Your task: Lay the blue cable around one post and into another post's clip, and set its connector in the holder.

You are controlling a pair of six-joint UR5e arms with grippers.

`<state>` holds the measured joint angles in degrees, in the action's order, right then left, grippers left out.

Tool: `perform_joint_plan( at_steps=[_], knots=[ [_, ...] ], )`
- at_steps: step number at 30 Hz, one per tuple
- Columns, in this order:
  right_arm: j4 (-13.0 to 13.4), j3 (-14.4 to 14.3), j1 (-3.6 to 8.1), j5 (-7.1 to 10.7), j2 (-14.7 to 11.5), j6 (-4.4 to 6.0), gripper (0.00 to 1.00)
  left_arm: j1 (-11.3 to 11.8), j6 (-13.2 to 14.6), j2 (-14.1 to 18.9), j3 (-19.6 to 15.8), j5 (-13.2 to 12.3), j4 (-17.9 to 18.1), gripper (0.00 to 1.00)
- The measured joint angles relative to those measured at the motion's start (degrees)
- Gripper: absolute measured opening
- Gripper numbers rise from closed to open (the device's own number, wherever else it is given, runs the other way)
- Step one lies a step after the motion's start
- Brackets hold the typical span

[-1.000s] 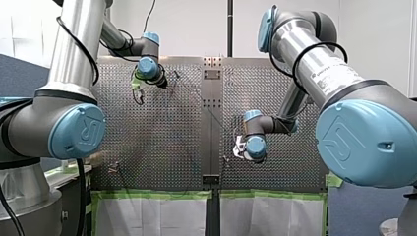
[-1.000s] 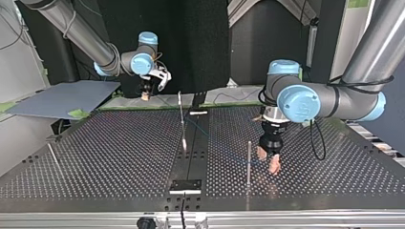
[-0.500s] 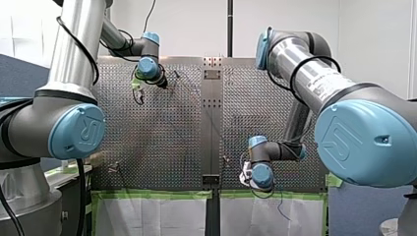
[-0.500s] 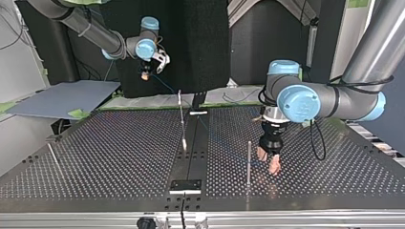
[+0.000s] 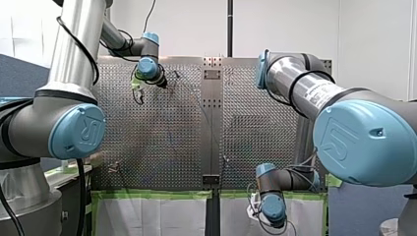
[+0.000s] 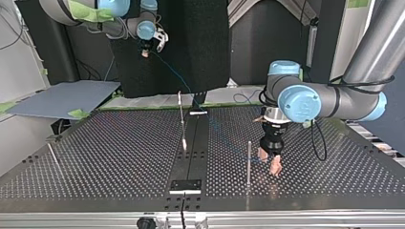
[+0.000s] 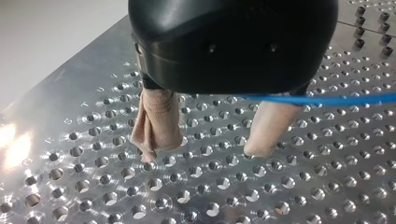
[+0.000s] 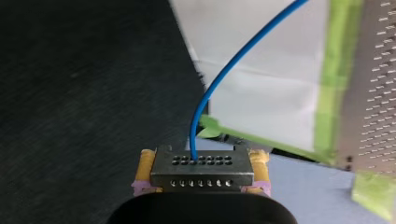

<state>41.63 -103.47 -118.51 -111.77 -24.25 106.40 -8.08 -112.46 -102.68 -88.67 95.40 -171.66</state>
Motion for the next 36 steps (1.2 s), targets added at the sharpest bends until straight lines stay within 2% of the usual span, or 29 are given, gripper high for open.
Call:
perform_joint_plan(
  at_steps=[7, 10, 14, 23, 30, 36],
  knots=[
    [3.8, -3.7, 0.39, 1.04, 3.8, -0.38, 0.0, 0.0, -0.3, 0.0, 0.0, 0.0, 0.1, 1.0],
    [5.6, -4.3, 0.62, 1.54, 4.0, -0.32, 0.0, 0.0, -0.4, 0.0, 0.0, 0.0, 0.1, 1.0],
    [7.8, -4.1, 1.18, 2.5, 2.6, -0.32, 0.0, 0.0, -0.4, 0.0, 0.0, 0.0, 0.1, 1.0],
    [12.0, -1.0, 2.35, 5.11, -1.8, -0.59, 0.0, 0.0, -0.5, 0.0, -0.1, 0.0, 0.2, 1.0],
    [10.6, -0.4, 3.83, 6.23, -5.6, -0.51, 0.0, 0.1, -0.5, 0.0, -0.1, 0.0, 0.2, 1.0],
    [10.2, -0.4, 5.27, 6.45, -9.1, -0.98, 0.0, 0.2, -0.5, 0.0, -0.1, 0.0, 0.2, 1.0]
  ],
)
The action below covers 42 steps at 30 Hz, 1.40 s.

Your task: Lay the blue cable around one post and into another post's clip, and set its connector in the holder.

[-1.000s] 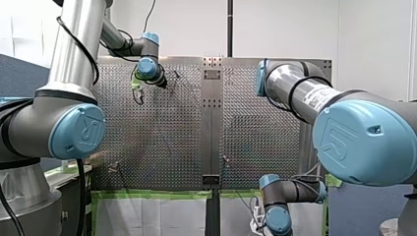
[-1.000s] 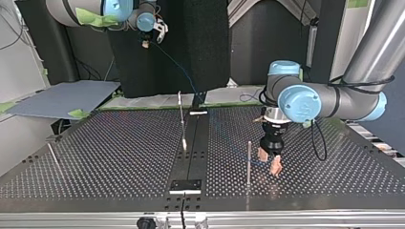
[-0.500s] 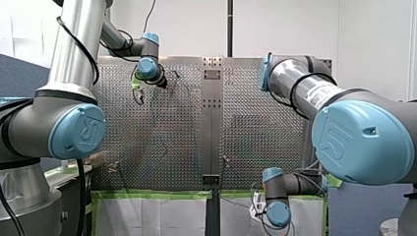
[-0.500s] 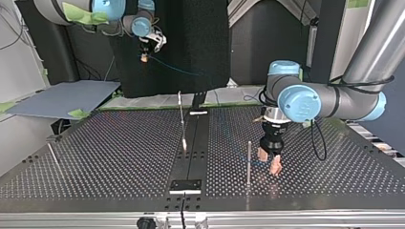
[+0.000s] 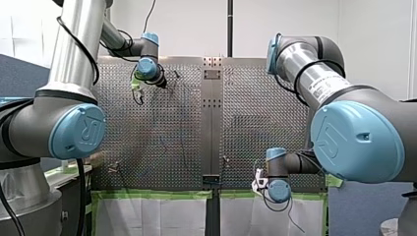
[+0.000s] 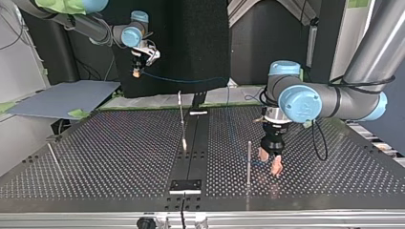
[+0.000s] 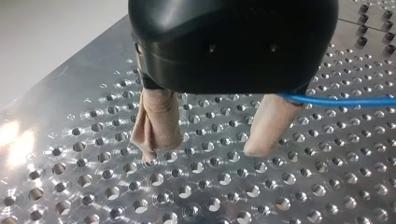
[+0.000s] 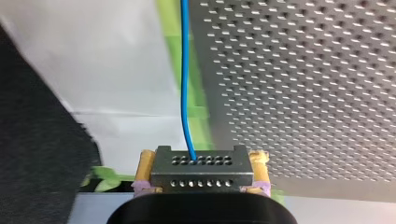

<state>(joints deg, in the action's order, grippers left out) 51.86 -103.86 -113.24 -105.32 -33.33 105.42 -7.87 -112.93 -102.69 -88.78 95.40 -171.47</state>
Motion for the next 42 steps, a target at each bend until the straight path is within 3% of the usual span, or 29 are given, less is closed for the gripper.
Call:
perform_joint_plan(
  at_steps=[5, 12, 20, 24, 32, 42],
  knots=[
    [0.5, 0.0, 1.5, 0.27, -2.7, -0.12, 0.0, 0.0, 0.0, 0.0, 0.0, 0.0, 0.0, 1.0],
    [0.6, 0.0, 3.33, 2.15, -6.3, -0.43, 0.0, -0.1, -0.2, 0.0, 0.0, 0.0, 0.0, 1.0],
    [0.6, 0.0, 2.88, 4.93, -9.7, -2.12, 0.0, -0.3, -0.5, 0.0, 0.0, -0.1, 0.0, 1.0],
    [0.6, -0.1, 2.35, 4.94, -8.8, -2.85, 0.0, -0.3, -0.5, 0.0, 0.0, 0.0, 0.0, 1.0],
    [1.8, -0.1, 2.56, 4.51, -5.6, -2.89, 0.0, -0.2, -0.8, 0.0, 0.0, 0.0, 0.0, 1.0],
    [2.1, 0.0, 2.64, 4.66, -5.2, -2.96, 0.0, 0.0, -4.5, 0.0, 0.0, -0.9, 0.1, 1.0]
  ],
)
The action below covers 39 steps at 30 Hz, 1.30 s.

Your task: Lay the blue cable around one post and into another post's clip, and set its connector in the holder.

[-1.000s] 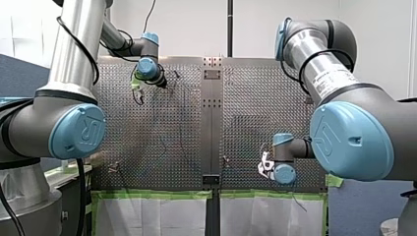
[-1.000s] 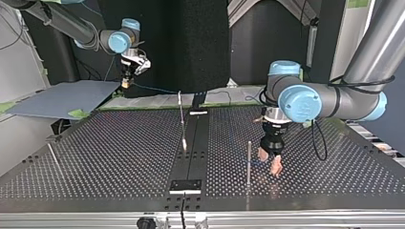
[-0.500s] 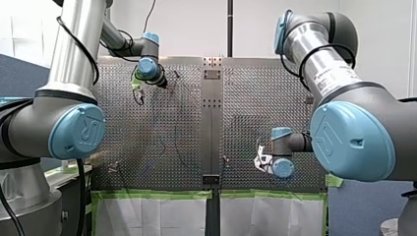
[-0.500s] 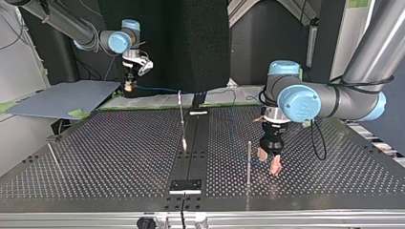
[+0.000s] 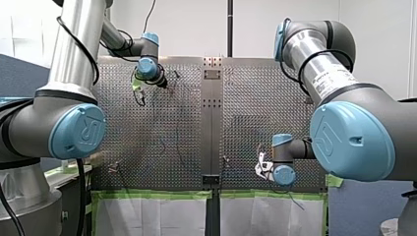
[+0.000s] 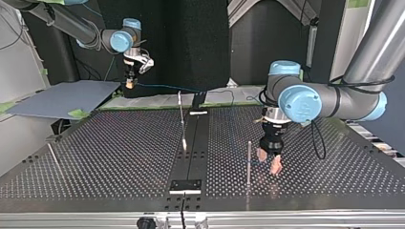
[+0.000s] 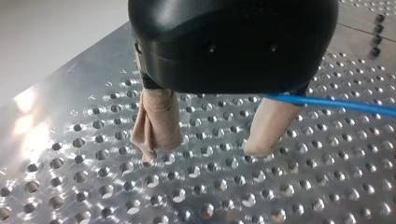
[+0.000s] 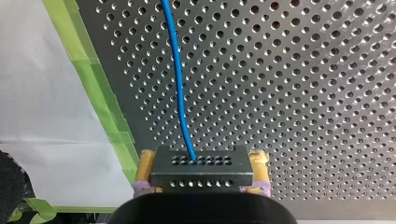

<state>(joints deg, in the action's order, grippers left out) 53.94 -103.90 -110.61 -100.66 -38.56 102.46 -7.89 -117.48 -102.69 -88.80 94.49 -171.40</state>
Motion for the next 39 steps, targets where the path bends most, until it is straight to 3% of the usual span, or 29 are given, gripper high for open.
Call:
perform_joint_plan(
  at_steps=[10, 16, 21, 25, 32, 39],
  knots=[
    [0.0, 0.0, -0.26, 0.02, 0.0, 0.13, 0.0, 0.1, -5.7, 0.0, 0.0, -3.7, 1.1, 1.0],
    [0.0, 0.0, -0.32, 0.02, 0.0, 0.27, 0.0, -0.1, -9.6, 0.0, 0.0, -3.6, -0.1, 1.0],
    [0.0, 0.0, -0.35, 0.23, 0.0, 0.36, 0.0, -0.1, -12.1, 0.1, 0.0, -1.5, -2.7, 1.0],
    [0.0, 0.0, -0.36, 0.53, 0.0, 0.48, 0.0, -0.2, -11.3, 0.3, 0.0, 0.3, -4.7, 1.0],
    [0.0, 0.0, -0.36, 0.64, 0.0, 0.64, 0.0, -0.2, -7.4, 0.9, 0.0, 4.3, -6.8, 1.0],
    [0.0, 0.1, -0.36, 0.67, 0.0, 0.65, 0.0, -0.5, -3.5, 1.7, 0.0, 5.5, -7.3, 1.0]
  ],
)
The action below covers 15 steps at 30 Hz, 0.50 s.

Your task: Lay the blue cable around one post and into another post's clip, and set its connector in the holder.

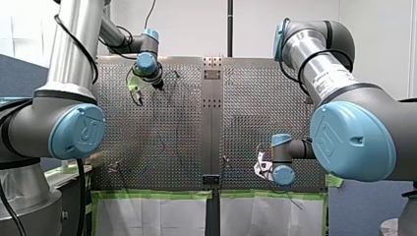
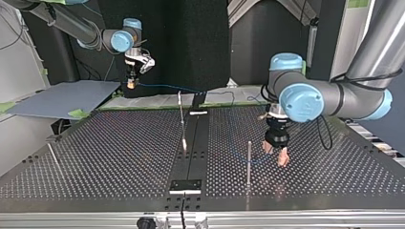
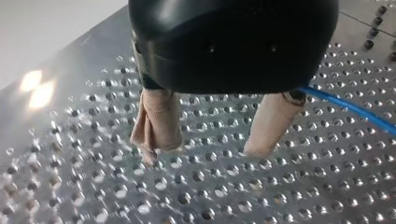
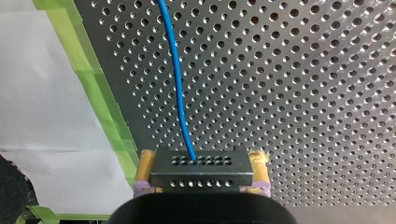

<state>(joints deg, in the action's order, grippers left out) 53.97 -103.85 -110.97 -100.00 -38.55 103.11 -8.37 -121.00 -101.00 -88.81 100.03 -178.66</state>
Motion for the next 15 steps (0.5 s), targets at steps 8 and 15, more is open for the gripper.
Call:
perform_joint_plan(
  at_steps=[8, 15],
  knots=[
    [0.0, 0.0, 0.1, 0.02, 0.0, 0.0, 0.0, -0.8, 1.4, 0.9, 0.0, 0.1, -1.3, 1.0],
    [0.0, 0.0, 0.22, 0.03, 0.0, 0.04, 0.0, -1.3, 1.7, 1.7, 0.0, 0.2, -2.6, 1.0]
  ],
)
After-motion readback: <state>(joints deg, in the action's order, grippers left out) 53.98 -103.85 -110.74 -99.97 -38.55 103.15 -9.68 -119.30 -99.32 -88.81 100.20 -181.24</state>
